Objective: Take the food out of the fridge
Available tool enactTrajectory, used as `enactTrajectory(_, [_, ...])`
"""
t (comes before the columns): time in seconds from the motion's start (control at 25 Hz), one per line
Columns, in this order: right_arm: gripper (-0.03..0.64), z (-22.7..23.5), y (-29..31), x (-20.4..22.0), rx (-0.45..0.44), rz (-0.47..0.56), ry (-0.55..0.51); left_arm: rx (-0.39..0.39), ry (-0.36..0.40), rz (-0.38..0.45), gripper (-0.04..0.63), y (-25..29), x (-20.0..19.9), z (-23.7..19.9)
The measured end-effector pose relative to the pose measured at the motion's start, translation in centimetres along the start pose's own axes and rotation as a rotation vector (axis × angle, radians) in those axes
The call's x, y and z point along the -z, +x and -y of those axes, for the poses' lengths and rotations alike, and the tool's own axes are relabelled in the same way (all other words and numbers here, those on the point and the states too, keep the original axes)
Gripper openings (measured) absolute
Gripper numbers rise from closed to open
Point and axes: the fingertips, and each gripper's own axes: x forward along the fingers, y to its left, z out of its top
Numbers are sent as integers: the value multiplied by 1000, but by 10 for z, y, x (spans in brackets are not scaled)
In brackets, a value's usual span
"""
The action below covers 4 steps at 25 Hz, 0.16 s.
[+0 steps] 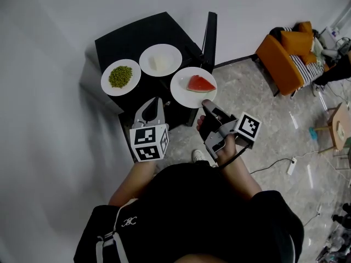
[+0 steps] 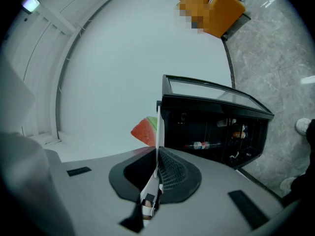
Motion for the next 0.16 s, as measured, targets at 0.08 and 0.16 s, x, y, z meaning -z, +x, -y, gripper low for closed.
enactTrajectory(0.08, [11,3,-1,3,-3,-2,0,1,-3,-3,0,-3,5,0])
enactTrajectory(0.16, [11,6,-4,8,-7,-4,-2,3,-6,-3,0,-8,10,-1])
